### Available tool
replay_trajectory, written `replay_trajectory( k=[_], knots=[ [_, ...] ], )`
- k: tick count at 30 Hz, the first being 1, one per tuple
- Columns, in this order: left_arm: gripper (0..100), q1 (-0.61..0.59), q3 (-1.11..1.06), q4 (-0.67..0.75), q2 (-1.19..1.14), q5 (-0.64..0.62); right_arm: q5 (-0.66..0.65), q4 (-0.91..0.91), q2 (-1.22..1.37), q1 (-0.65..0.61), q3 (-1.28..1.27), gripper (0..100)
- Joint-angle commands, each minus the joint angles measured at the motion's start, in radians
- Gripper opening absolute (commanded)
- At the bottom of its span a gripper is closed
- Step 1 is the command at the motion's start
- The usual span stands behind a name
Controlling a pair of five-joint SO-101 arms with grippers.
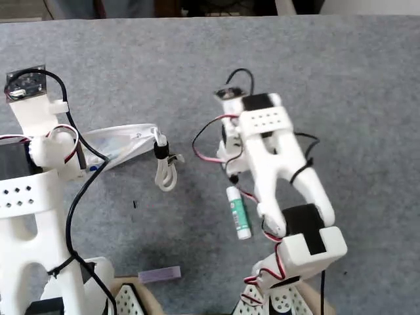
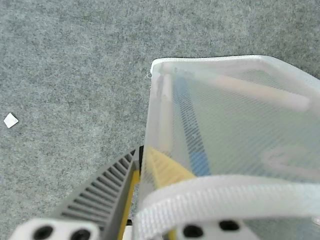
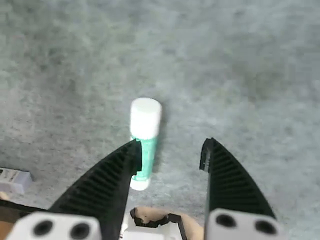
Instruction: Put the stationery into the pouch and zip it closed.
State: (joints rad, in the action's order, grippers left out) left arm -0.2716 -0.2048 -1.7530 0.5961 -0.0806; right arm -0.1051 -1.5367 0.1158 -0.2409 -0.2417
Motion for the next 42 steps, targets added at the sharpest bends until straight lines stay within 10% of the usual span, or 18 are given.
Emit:
replay_trajectory(
  k=[1, 22, 42],
  knots=[
    [3, 0.01, -0.004, -0.006, 0.0, 0.0, -0.008, 0.058, -0.027, -0.046, -0.058, 20.5],
    [3, 0.01, -0.021, -0.006, 0.0, 0.002, -0.048, 0.239, 0.252, -0.044, -0.168, 14.7],
    [3, 0.01, -0.024, -0.005, 0.0, 0.003, -0.155, 0.051, 0.202, -0.041, 0.082, 1.2]
  ],
)
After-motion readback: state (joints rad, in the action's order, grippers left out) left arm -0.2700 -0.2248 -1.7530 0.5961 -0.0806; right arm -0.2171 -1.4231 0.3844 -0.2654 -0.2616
